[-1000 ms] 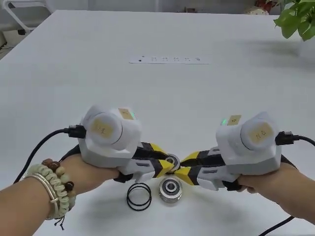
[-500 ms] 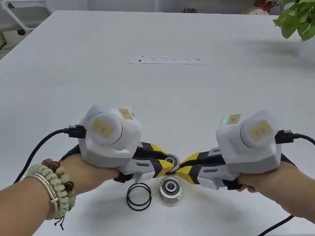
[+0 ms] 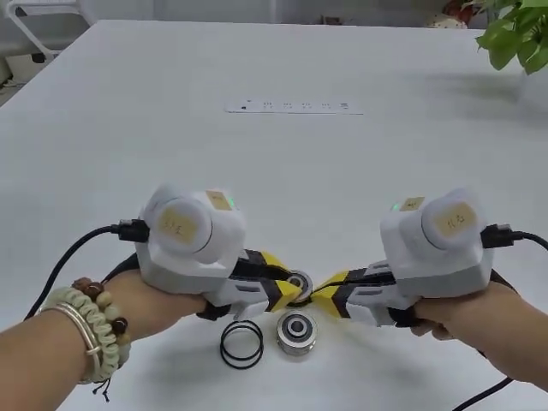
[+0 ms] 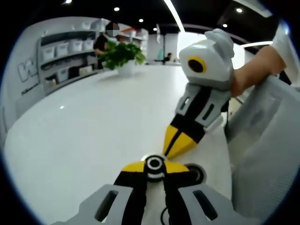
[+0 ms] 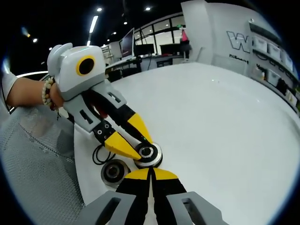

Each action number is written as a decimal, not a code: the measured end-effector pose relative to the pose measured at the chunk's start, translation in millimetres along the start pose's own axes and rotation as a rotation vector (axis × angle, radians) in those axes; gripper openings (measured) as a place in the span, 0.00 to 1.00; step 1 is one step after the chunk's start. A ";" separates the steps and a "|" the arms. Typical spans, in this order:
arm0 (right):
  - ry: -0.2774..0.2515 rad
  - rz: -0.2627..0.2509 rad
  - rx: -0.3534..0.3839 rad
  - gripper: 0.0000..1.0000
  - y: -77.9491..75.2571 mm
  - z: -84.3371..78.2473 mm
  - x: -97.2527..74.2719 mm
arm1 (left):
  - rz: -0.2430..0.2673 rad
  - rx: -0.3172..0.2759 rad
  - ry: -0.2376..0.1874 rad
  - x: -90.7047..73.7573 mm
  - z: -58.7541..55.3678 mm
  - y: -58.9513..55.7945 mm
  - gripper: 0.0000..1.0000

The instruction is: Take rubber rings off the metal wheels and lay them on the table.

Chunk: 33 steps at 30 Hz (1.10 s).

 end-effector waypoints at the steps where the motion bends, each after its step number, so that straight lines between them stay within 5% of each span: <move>1: 0.002 -0.001 -0.004 0.00 0.5 0.0 0.2 | 0.000 0.000 0.000 0.0 0.0 -0.1 0.14; 4: 0.006 -0.008 0.012 0.00 0.4 0.1 0.5 | 0.000 0.000 0.000 -0.1 -0.1 0.0 0.14; 8: 0.005 -0.053 0.132 0.00 -4.1 0.6 -1.2 | -0.005 0.006 0.003 -0.2 -0.1 -0.4 0.14; 16: -0.031 -0.056 0.363 0.00 -5.9 -1.4 -4.0 | -0.005 0.010 0.003 -0.3 -0.3 -0.9 0.13; 22: -0.043 -0.076 0.460 0.00 -5.1 -1.0 -4.3 | -0.005 0.011 0.001 -0.6 -0.2 -0.8 0.13; 27: -0.110 -0.052 0.630 0.00 -7.9 0.8 -6.8 | -0.006 0.010 0.001 -0.9 -0.2 -0.8 0.13; 33: -0.102 -0.053 0.555 0.00 -6.6 3.9 -6.2 | -0.004 0.008 -0.001 -1.0 -0.5 -0.8 0.13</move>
Point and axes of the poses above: the centre of the closed fingertips' face, and the gripper's own axes: x roughly forward along the fingers, y roughly to its left, z roughly out of its top, the point moved 9 cm from there along -x, roughly backward along the fingers, and after that the axes turned 8 degrees about -y, right-handed, at the moved point
